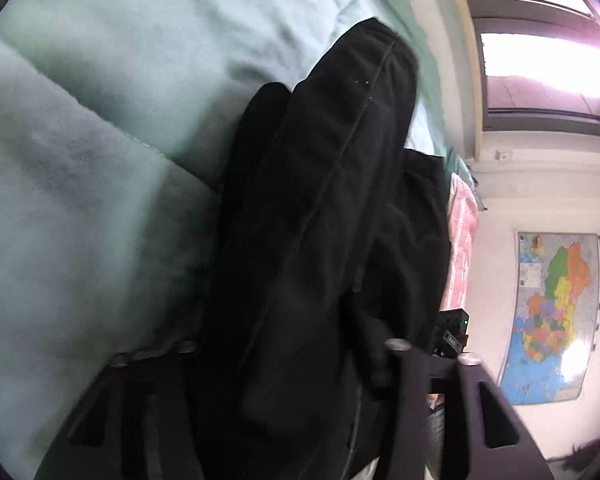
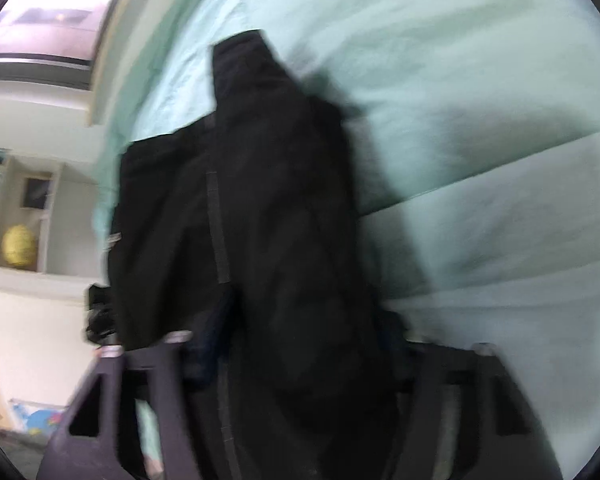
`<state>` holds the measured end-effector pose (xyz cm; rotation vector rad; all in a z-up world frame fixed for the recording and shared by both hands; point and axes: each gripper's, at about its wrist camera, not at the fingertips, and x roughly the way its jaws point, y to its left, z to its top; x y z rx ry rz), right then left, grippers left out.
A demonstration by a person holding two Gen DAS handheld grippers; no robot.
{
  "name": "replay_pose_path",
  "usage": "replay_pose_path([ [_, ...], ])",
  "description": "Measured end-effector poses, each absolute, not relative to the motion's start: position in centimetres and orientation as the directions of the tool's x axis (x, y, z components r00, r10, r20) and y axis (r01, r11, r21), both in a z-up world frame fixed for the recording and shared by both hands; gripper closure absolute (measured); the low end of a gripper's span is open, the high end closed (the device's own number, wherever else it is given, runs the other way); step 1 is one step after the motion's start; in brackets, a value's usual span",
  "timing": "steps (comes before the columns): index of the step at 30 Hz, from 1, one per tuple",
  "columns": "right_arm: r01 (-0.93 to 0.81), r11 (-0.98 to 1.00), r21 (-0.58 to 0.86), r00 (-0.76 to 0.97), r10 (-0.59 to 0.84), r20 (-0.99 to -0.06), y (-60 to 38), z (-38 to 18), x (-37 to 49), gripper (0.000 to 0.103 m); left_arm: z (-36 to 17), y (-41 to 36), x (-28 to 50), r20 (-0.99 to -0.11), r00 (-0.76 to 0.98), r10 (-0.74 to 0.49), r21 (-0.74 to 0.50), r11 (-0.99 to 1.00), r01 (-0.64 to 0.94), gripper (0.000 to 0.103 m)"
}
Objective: Fold large clothes
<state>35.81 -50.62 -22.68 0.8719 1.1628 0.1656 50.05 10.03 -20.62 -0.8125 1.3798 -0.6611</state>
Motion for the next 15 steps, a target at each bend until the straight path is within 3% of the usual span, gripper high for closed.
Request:
replay_pose_path([
  [4, 0.27, 0.712, 0.648, 0.387, 0.536, -0.75, -50.0, -22.1, 35.4, 0.043, -19.6, 10.2, 49.3, -0.572, 0.103, -0.814, -0.82, 0.571, -0.035, 0.061],
  [7, 0.285, 0.666, 0.689, 0.365, 0.59, -0.72, -50.0, -23.9, 36.5, 0.038, -20.9, 9.2, 50.1, -0.593, 0.086, -0.801, -0.805, 0.588, -0.074, 0.048],
  [10, 0.278, 0.651, 0.707, 0.363, 0.61, -0.704, -49.1, -24.7, 37.6, 0.038, -21.3, 8.2, 50.2, -0.606, 0.089, -0.79, -0.795, 0.598, -0.1, 0.047],
  [11, 0.271, 0.66, 0.701, 0.366, 0.603, -0.709, -48.8, -24.6, 37.7, 0.039, -20.9, 8.0, 50.0, -0.617, 0.096, -0.781, -0.787, 0.611, -0.09, 0.053],
  [13, 0.249, 0.676, 0.694, 0.387, 0.588, -0.711, -48.4, -23.6, 37.2, 0.052, -19.4, 7.8, 49.0, -0.615, 0.12, -0.78, -0.788, 0.613, -0.057, 0.065],
  [15, 0.238, 0.674, 0.7, 0.421, 0.578, -0.699, -48.1, -22.2, 36.2, 0.058, -17.4, 7.7, 47.9, -0.593, 0.148, -0.791, -0.802, 0.597, -0.026, 0.07],
])
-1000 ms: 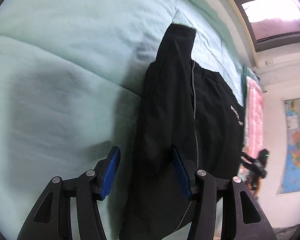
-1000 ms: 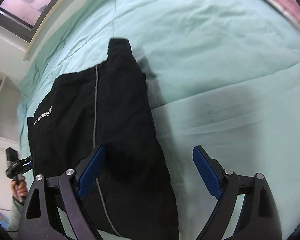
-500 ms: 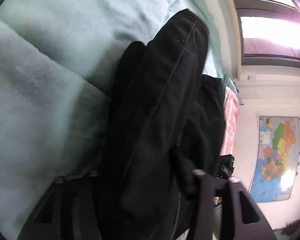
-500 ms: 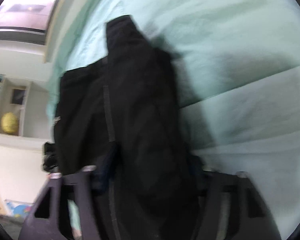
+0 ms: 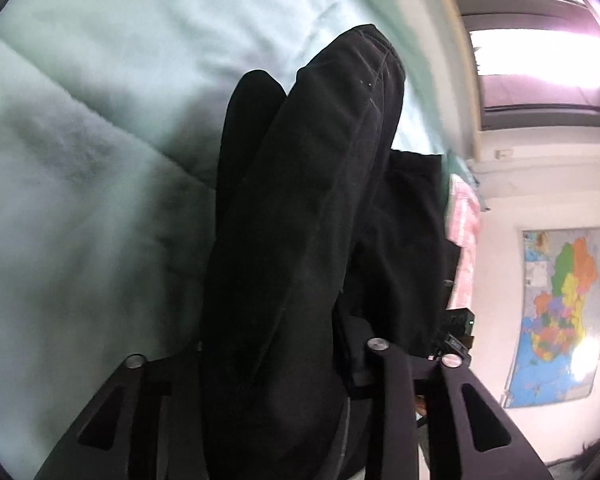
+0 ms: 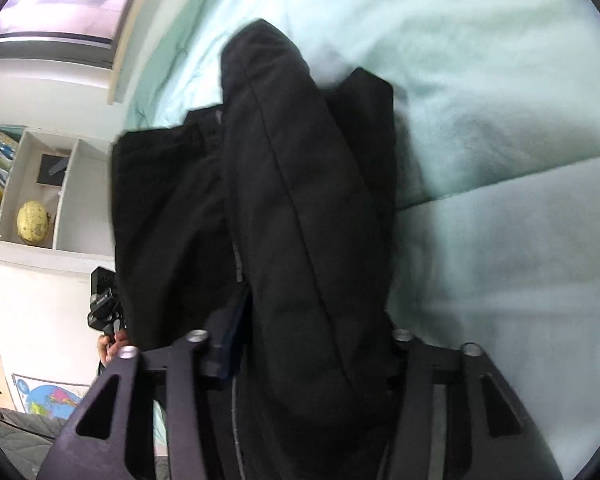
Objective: Fold large clothes
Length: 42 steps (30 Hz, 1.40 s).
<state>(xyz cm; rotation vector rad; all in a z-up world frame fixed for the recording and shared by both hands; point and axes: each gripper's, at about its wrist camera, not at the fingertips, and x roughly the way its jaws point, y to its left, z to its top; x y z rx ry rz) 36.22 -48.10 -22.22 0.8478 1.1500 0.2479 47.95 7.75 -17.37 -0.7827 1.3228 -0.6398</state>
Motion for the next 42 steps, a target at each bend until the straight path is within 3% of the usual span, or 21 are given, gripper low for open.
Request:
replay_pose_path([
  [5, 0.158, 0.714, 0.682, 0.487, 0.544, -0.683, -45.5, -16.3, 34.0, 0.064, -9.8, 6.3, 43.8, -0.513, 0.209, -0.832, -0.836, 0.54, 0.1, 0.073],
  [10, 0.044, 0.774, 0.632, 0.522, 0.522, -0.675, -41.3, -9.3, 30.0, 0.064, -2.2, 5.2, 38.0, -0.485, 0.252, -0.837, -0.805, 0.54, 0.244, 0.073],
  [19, -0.011, 0.835, 0.549, 0.555, 0.462, -0.692, -37.0, -0.5, 19.0, 0.064, 3.3, 8.6, 28.1, -0.435, 0.271, -0.859, -0.801, 0.507, 0.319, 0.073],
  [23, 0.017, 0.849, 0.529, 0.532, 0.44, -0.724, -36.5, 0.6, 15.3, 0.065, 2.1, 10.2, 25.3, -0.445, 0.234, -0.865, -0.813, 0.499, 0.3, 0.072],
  [28, 0.073, 0.856, 0.513, 0.483, 0.419, -0.769, -36.5, -2.7, 12.5, 0.065, -2.8, 10.8, 23.2, -0.474, 0.193, -0.859, -0.823, 0.51, 0.249, 0.072],
  [32, 0.069, 0.812, 0.579, 0.518, 0.467, -0.717, -37.9, -5.9, 11.5, 0.065, -7.6, 11.6, 22.4, -0.517, 0.19, -0.834, -0.804, 0.55, 0.228, 0.072],
  [36, 0.124, 0.881, 0.457, 0.534, 0.329, -0.779, -39.2, -7.9, 11.6, 0.066, -11.2, 14.6, 23.1, -0.481, 0.239, -0.844, -0.83, 0.526, 0.188, 0.072],
  [39, 0.175, 0.898, 0.404, 0.549, 0.252, -0.797, -40.6, -9.8, 11.4, 0.065, -15.4, 16.6, 24.1, -0.517, 0.25, -0.818, -0.83, 0.551, 0.086, 0.065],
  [40, 0.188, 0.909, 0.371, 0.551, 0.215, -0.806, -40.8, -10.4, 11.4, 0.06, -17.3, 17.4, 24.5, -0.525, 0.243, -0.815, -0.834, 0.55, 0.041, 0.06],
  [42, 0.228, 0.932, 0.283, 0.536, 0.122, -0.835, -41.1, -12.3, 11.7, 0.059, -20.2, 18.9, 24.9, -0.495, 0.236, -0.836, -0.863, 0.504, -0.024, 0.056],
])
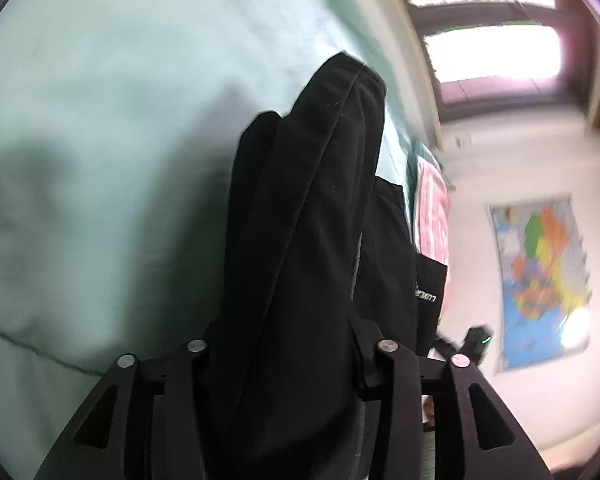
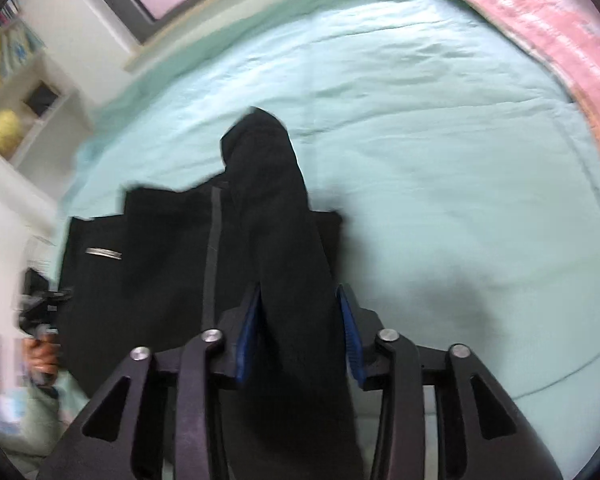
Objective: Fold large clothes
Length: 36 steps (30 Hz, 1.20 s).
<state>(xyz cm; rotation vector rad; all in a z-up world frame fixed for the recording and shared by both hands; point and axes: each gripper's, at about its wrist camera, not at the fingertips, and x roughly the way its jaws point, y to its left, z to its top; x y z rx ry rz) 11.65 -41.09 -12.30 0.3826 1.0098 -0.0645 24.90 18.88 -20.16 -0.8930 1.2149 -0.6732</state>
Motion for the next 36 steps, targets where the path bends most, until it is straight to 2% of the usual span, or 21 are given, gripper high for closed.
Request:
replay_pose_path([
  [3, 0.33, 0.923, 0.198, 0.441, 0.035, -0.897, -43.3, -17.1, 11.8, 0.059, -23.1, 21.6, 24.3, -0.351, 0.259, -0.9, -0.936, 0.339, -0.09, 0.055],
  [4, 0.371, 0.904, 0.214, 0.416, 0.044, -0.908, -44.2, -19.0, 11.4, 0.059, -23.2, 22.4, 23.8, -0.337, 0.273, -0.901, -0.941, 0.327, -0.084, 0.055],
  [7, 0.423, 0.885, 0.197, 0.412, 0.006, -0.911, -45.2, -20.3, 9.4, 0.059, -20.6, 24.6, 21.5, -0.424, 0.343, -0.838, -0.896, 0.445, -0.02, 0.055],
  [10, 0.453, 0.88, 0.145, 0.456, -0.089, -0.885, -44.1, -17.9, 5.9, 0.059, -15.2, 26.6, 17.8, -0.529, 0.464, -0.71, -0.786, 0.616, 0.047, 0.055],
  [14, 0.416, 0.901, 0.12, 0.598, -0.171, -0.783, -37.9, -10.8, 2.9, 0.058, -7.2, 24.1, 13.0, -0.548, 0.571, -0.612, -0.617, 0.756, 0.219, 0.054],
  [17, 0.332, 0.938, 0.1, 0.651, -0.152, -0.743, -31.6, -8.0, 4.6, 0.044, -4.6, 18.2, 10.8, -0.553, 0.597, -0.582, -0.494, 0.806, 0.327, 0.049],
  [18, 0.297, 0.949, 0.108, 0.658, -0.122, -0.743, -29.8, -7.9, 5.1, 0.039, -4.5, 15.6, 10.5, -0.56, 0.59, -0.582, -0.463, 0.81, 0.36, 0.049],
  [20, 0.206, 0.972, 0.114, 0.654, -0.05, -0.755, -25.8, -8.7, 6.8, 0.039, -5.6, 11.8, 10.6, -0.589, 0.56, -0.583, -0.43, 0.812, 0.394, 0.049],
  [24, 0.152, 0.983, 0.101, 0.591, -0.008, -0.807, -22.3, -12.7, 8.8, 0.039, -10.3, 4.4, 12.5, -0.727, 0.503, -0.467, -0.316, 0.878, 0.358, 0.049],
  [26, 0.183, 0.982, 0.052, 0.519, -0.052, -0.853, -21.7, -15.7, 11.1, 0.039, -13.8, 3.2, 14.0, -0.8, 0.422, -0.426, -0.321, 0.899, 0.299, 0.049],
  [28, 0.19, 0.981, 0.047, 0.502, -0.056, -0.863, -21.8, -17.7, 11.9, 0.039, -14.9, 3.9, 15.4, -0.801, 0.384, -0.459, -0.396, 0.887, 0.235, 0.049],
  [31, 0.214, 0.973, 0.087, 0.508, -0.035, -0.861, -22.4, -17.0, 11.2, 0.04, -14.1, 4.8, 16.1, -0.788, 0.369, -0.492, -0.453, 0.87, 0.193, 0.049],
  [34, 0.212, 0.975, 0.069, 0.525, -0.054, -0.85, -22.2, -15.9, 10.3, 0.04, -12.0, 3.7, 14.2, -0.804, 0.46, -0.376, -0.301, 0.925, 0.23, 0.049],
  [36, 0.211, 0.975, 0.071, 0.544, -0.057, -0.837, -21.9, -15.0, 9.0, 0.04, -11.0, 2.9, 12.5, -0.804, 0.488, -0.34, -0.232, 0.935, 0.27, 0.049],
])
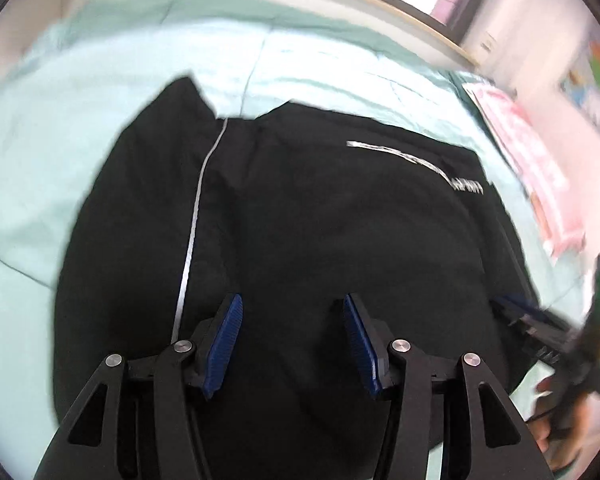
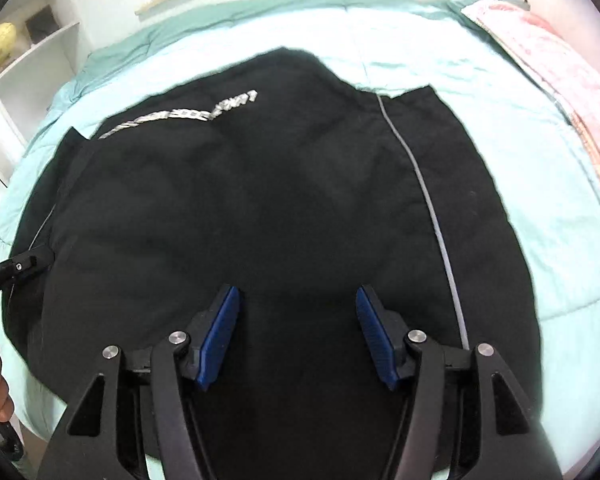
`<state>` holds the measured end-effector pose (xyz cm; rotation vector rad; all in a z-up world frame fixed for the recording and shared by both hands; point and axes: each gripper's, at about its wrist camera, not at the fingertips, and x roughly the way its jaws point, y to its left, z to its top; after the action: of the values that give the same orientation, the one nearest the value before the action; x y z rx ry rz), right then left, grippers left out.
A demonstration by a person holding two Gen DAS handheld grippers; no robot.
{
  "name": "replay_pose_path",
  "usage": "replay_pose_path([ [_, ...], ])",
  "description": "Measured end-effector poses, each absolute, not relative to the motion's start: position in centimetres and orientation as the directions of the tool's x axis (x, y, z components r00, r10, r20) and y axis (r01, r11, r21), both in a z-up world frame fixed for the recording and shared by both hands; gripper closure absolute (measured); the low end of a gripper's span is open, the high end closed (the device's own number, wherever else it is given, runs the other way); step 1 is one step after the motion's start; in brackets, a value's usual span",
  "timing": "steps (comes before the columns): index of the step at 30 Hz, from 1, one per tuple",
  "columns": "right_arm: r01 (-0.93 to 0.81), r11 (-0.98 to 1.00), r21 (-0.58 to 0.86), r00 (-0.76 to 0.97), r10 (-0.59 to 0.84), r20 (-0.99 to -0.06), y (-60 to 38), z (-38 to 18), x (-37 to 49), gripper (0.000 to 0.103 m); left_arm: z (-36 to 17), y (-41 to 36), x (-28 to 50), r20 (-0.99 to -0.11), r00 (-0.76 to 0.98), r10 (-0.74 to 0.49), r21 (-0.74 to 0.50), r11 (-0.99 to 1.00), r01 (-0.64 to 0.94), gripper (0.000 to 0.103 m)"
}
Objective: Fold large clothes
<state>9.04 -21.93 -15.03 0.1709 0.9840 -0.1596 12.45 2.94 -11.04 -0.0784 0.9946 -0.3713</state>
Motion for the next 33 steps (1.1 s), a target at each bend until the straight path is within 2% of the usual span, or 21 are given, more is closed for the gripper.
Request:
replay_pose_path([
  [3, 0.218, 0.972, 0.083, 0.614, -0.071, -0.786, -21.3, -12.8, 5.9, 0.04, -8.3, 2.2, 9.5, -0.766, 0.535, -0.356, -0.206, 0.925, 0.321, 0.049],
  [6, 0.236, 0.97, 0.055, 0.667, -0.121, -0.735, -20.7, -9.5, 3.8, 0.04, -4.1, 2.0, 6.2, -0.687, 0.677, -0.264, -0.076, 0.953, 0.295, 0.049],
  [7, 0.238, 0.97, 0.05, 0.683, -0.131, -0.719, -20.2, -8.1, 3.5, 0.039, -2.3, 1.7, 5.0, -0.647, 0.733, -0.212, -0.005, 0.962, 0.274, 0.048],
  [9, 0.206, 0.976, 0.065, 0.748, -0.115, -0.654, -19.4, -3.9, 2.7, 0.039, 0.4, 1.3, 3.0, -0.594, 0.779, -0.203, 0.052, 0.956, 0.289, 0.038],
  [10, 0.18, 0.981, 0.07, 0.778, -0.099, -0.62, -18.7, -1.9, 2.2, 0.039, 1.9, 1.4, 1.8, -0.56, 0.791, -0.246, 0.043, 0.945, 0.324, 0.033],
  [13, 0.137, 0.99, 0.036, 0.84, -0.097, -0.535, -16.3, 2.2, 0.8, 0.04, 5.6, 2.6, -0.2, -0.477, 0.805, -0.353, -0.04, 0.923, 0.382, 0.027],
  [15, 0.138, 0.99, 0.003, 0.86, -0.118, -0.497, -14.7, 4.1, -0.2, 0.038, 7.0, 3.1, -1.6, -0.441, 0.823, -0.359, -0.056, 0.926, 0.374, 0.026],
  [18, 0.163, 0.987, -0.014, 0.874, -0.151, -0.462, -13.5, 5.9, -1.8, 0.03, 8.4, 4.1, -3.6, -0.388, 0.868, -0.31, -0.037, 0.946, 0.321, 0.026],
  [20, 0.158, 0.987, -0.001, 0.878, -0.141, -0.457, -13.2, 6.7, -2.7, 0.03, 9.5, 5.4, -4.7, -0.363, 0.882, -0.301, -0.056, 0.952, 0.301, 0.026],
  [24, 0.143, 0.99, 0.004, 0.876, -0.124, -0.465, -12.3, 7.9, -4.1, 0.03, 11.5, 7.0, -7.2, -0.253, 0.91, -0.329, -0.087, 0.944, 0.317, 0.021],
  [27, 0.145, 0.989, -0.007, 0.868, -0.13, -0.479, -11.6, 7.8, -4.1, 0.029, 11.5, 7.5, -7.2, -0.266, 0.924, -0.276, -0.068, 0.961, 0.268, 0.021],
  [33, 0.15, 0.989, -0.006, 0.831, -0.129, -0.54, -10.8, 5.4, -2.5, 0.028, 9.9, 7.1, -6.2, -0.364, 0.887, -0.284, -0.08, 0.958, 0.274, 0.021],
])
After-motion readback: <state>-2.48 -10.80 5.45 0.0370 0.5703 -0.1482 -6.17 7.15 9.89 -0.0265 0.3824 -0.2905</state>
